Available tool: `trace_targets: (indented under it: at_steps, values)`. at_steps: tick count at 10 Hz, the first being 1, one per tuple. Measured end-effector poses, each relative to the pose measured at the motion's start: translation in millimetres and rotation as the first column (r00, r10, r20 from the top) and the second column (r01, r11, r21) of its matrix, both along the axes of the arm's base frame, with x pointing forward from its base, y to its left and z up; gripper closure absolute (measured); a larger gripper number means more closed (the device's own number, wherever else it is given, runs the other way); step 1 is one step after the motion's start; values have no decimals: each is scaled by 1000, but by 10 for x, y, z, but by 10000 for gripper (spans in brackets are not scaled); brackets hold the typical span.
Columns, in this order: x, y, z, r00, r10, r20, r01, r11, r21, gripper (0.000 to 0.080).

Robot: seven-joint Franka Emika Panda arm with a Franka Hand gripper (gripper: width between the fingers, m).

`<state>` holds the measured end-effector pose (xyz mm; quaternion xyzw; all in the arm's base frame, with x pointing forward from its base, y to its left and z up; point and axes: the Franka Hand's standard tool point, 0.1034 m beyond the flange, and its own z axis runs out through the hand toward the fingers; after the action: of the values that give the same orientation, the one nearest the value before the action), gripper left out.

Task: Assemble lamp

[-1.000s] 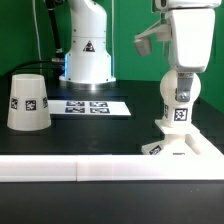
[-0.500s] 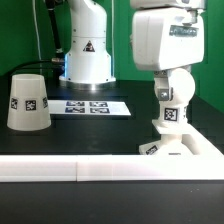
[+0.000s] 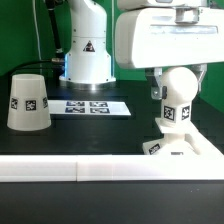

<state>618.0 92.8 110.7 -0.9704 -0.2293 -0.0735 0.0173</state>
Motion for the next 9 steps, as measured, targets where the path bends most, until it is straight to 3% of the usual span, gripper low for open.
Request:
trace_targets:
  at_steps: [4,7,9]
  values:
    - [14,23,12,954,-301,-9,301,953,45,220]
    - [-31,69,-22,789,-610,-79,615,784,88,220]
    - [-67,89,-42,662,-735,-142,749,656,93,220]
